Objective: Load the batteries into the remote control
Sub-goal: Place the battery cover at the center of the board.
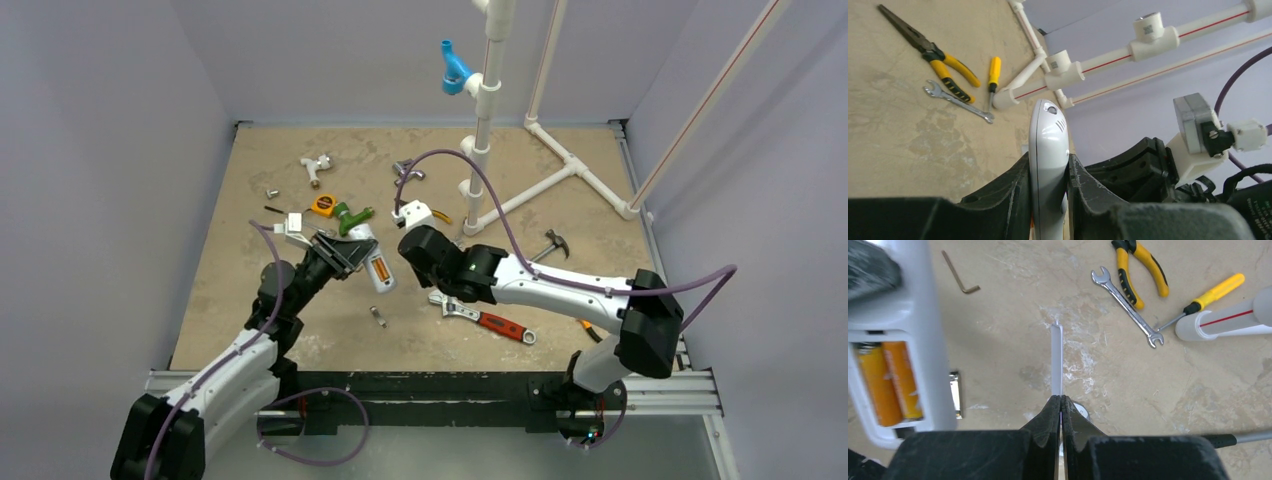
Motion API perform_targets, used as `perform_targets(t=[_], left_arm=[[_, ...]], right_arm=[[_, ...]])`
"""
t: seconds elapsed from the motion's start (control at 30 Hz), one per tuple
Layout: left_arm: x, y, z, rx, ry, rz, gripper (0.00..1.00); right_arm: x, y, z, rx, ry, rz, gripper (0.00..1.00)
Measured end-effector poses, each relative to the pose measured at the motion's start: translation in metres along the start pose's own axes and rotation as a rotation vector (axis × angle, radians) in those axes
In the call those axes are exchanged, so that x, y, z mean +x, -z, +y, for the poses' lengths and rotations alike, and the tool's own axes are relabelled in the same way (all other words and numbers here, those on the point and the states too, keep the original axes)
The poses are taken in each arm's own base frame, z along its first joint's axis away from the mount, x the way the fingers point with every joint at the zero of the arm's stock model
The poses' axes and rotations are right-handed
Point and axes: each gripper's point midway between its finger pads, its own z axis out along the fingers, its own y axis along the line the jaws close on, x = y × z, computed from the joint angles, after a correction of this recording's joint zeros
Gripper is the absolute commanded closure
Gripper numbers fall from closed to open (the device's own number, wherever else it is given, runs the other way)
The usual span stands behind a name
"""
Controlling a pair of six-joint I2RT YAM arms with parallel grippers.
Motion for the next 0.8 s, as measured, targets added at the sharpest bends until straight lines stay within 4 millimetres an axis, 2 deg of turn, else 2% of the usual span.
perform_targets(t=[0.07,0.27,0.33,0.43,0.57,0.7,0.8], left_arm=[[-0.002,0.004,0.007,-0.055,-0.014,0.001,1.0],[-0.027,0.015,0.014,-0.218,-0.095,-0.047,1.0],[-0.034,0.019,0.018,-0.273,-0.11,-0.056,1.0],[-0.038,0.025,0.033,-0.358,-0.116,-0.054,1.0],[-0.034,0.033,0.055,-0.456,-0.098,-0.03,1.0],[-0.031,0.038,0.065,-0.496,-0.09,-0.016,1.0],[-0.031,0.04,0.067,-0.508,-0.095,-0.013,1.0]], right_arm=[[0.01,-0.009,-0.002,0.014,0.012,0.017,1.0],[0.071,-0.042,-0.005,0.052,0.084,0.114,1.0],[0.085,-0.048,-0.004,0.055,0.112,0.134,1.0],[0.092,-0.051,0.004,0.045,0.15,0.127,1.0],[0.087,-0.051,0.022,0.014,0.189,0.076,1.0],[0.091,-0.053,0.036,-0.002,0.23,0.058,1.0],[0.102,-0.059,0.039,0.013,0.276,0.073,1.0]])
